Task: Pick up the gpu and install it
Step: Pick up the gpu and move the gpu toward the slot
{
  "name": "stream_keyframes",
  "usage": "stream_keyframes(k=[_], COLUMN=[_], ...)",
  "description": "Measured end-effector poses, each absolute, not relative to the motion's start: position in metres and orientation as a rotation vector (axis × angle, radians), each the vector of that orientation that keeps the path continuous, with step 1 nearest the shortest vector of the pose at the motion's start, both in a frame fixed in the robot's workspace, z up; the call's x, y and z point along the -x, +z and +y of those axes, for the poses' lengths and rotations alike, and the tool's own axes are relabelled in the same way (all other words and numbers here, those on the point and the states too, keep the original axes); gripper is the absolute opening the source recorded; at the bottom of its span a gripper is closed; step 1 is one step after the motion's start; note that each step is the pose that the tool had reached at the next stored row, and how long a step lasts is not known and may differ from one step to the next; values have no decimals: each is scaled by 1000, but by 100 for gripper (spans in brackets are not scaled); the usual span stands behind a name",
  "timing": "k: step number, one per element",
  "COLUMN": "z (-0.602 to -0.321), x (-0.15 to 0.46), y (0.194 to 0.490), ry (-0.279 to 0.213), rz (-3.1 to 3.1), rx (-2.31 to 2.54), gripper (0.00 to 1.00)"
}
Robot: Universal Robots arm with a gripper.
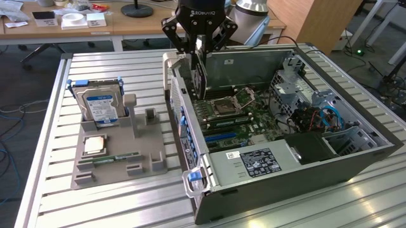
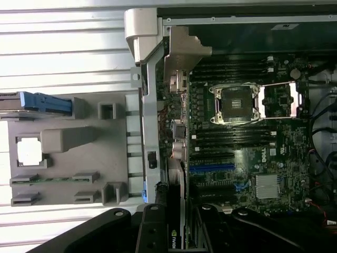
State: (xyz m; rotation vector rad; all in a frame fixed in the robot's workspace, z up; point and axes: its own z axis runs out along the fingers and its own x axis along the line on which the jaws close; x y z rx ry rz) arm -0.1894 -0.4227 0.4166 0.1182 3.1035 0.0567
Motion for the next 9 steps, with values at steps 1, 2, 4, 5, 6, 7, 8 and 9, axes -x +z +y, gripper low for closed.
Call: stream_keyframes(k=[1,2,4,5,6,7,8,9], z=[-423,-422,-422,-422,-422,-421,-421,-421], x=[188,187,185,184,183,182,181,180], y=[417,417,417,417,417,417,417,417], ry=[57,57,57,57,57,57,57,57], rz=[3103,3103,3103,3103,3103,3103,3103,3103], rx=[-118,-118,-118,-117,-117,-117,-117,-117], gripper=[26,26,26,26,26,26,26,26])
